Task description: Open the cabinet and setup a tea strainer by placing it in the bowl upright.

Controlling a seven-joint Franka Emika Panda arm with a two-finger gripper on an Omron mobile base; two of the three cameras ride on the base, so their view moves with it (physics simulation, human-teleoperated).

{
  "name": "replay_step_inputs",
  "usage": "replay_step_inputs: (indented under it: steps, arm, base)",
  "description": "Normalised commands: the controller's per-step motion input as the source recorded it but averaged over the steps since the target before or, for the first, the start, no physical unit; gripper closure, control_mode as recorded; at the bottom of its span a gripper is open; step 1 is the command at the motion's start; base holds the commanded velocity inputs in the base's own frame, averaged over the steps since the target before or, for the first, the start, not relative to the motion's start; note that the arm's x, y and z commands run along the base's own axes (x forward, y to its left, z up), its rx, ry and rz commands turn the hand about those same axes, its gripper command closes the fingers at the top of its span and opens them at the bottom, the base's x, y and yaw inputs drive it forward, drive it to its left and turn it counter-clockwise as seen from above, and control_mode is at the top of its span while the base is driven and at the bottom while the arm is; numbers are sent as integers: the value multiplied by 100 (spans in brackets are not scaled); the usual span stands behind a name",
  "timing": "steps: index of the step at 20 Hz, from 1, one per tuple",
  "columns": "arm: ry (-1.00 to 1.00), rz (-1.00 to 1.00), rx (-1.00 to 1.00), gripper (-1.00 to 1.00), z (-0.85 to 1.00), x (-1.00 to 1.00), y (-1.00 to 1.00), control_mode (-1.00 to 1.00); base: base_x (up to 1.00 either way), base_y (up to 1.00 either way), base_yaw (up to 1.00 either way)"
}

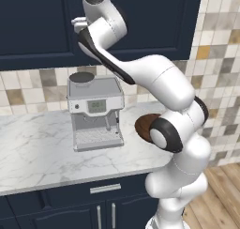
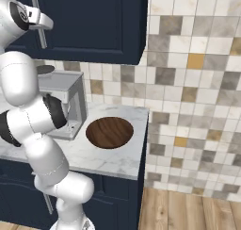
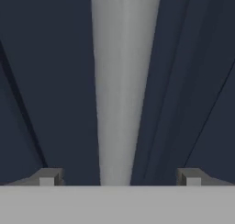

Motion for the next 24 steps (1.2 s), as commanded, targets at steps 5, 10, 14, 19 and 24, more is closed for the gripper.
replay_step_inputs:
  steps: [5, 10, 14, 19, 24]
  arm:
    - [0, 0, 0, -100, -2, 26, 9, -100]
    - [0, 0, 0, -100, -3, 31, 11, -100]
    - [-2, 0, 0, -100, -8, 14, 0, -100]
    - [-4, 0, 0, 100, -4, 4, 0, -100]
    - [-9, 1, 0, 100, 0, 0, 0, -100]
  base:
    - [0, 0, 0]
    - [0, 0, 0]
    - [0, 0, 0]
    - [0, 0, 0]
    - [0, 0, 0]
